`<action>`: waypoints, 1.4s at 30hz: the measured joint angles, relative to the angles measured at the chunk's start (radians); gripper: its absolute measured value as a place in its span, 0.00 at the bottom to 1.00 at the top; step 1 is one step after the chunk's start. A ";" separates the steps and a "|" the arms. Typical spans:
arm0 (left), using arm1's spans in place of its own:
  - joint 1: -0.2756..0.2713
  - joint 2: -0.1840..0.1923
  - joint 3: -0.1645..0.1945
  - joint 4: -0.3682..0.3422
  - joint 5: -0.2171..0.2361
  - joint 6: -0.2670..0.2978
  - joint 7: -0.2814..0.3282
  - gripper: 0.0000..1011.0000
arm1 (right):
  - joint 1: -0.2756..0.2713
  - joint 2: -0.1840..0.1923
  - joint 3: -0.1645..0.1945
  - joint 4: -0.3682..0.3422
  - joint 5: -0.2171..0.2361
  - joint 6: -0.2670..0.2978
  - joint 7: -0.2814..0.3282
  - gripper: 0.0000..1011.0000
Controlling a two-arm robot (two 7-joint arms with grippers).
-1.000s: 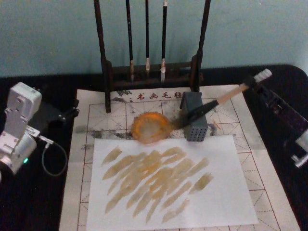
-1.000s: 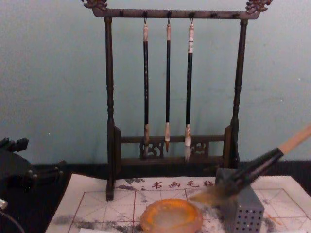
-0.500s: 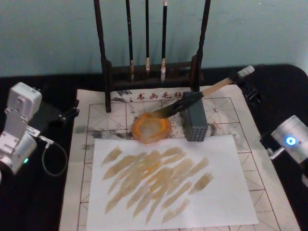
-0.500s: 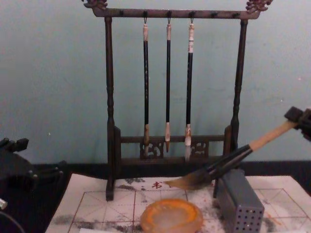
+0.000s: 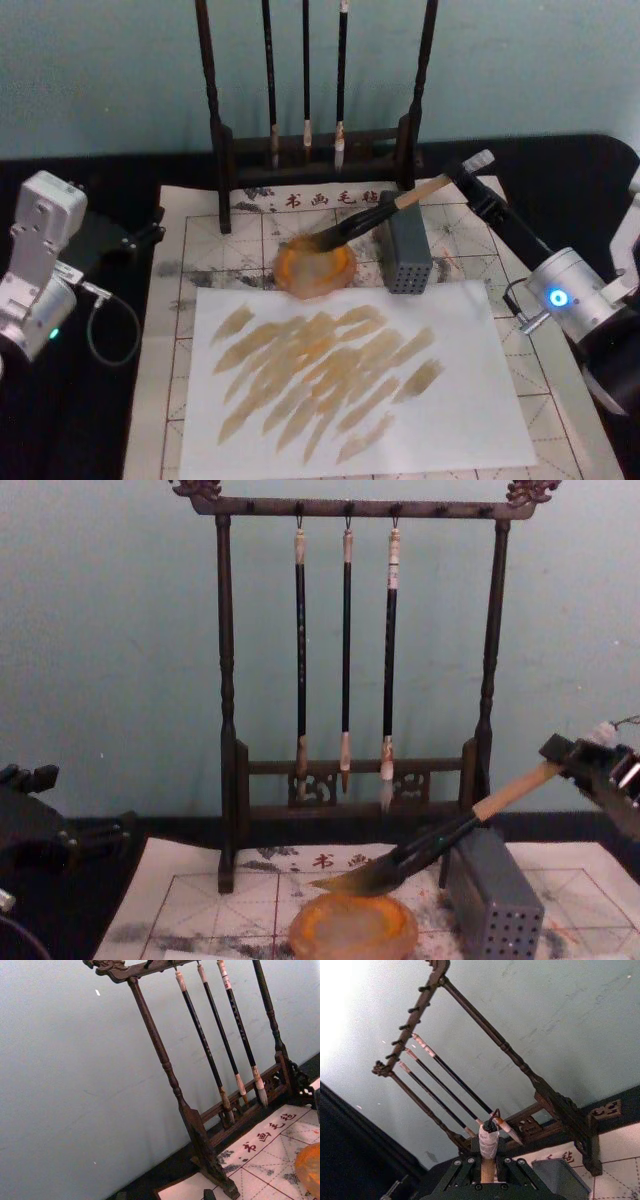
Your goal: Pick up the brush from the inkstone, write on the paper, then place the brush back to its original position.
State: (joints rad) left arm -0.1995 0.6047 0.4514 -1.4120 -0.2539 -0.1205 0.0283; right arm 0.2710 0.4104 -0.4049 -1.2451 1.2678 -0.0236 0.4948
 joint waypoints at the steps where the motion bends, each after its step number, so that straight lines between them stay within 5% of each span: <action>1: 0.000 0.000 0.000 0.000 0.000 0.000 0.000 0.99 | 0.001 -0.010 -0.002 0.008 -0.010 -0.008 -0.006 0.18; 13: 0.000 0.000 0.000 0.000 0.000 0.000 0.000 0.99 | 0.013 -0.059 0.007 0.057 -0.050 -0.019 -0.030 0.18; 42: 0.000 0.000 0.000 0.000 0.000 0.000 0.000 0.99 | 0.008 -0.091 0.056 0.084 -0.056 0.054 -0.070 0.18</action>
State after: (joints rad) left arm -0.1995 0.6046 0.4514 -1.4120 -0.2539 -0.1205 0.0283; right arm 0.2787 0.3193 -0.3487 -1.1612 1.2120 0.0301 0.4247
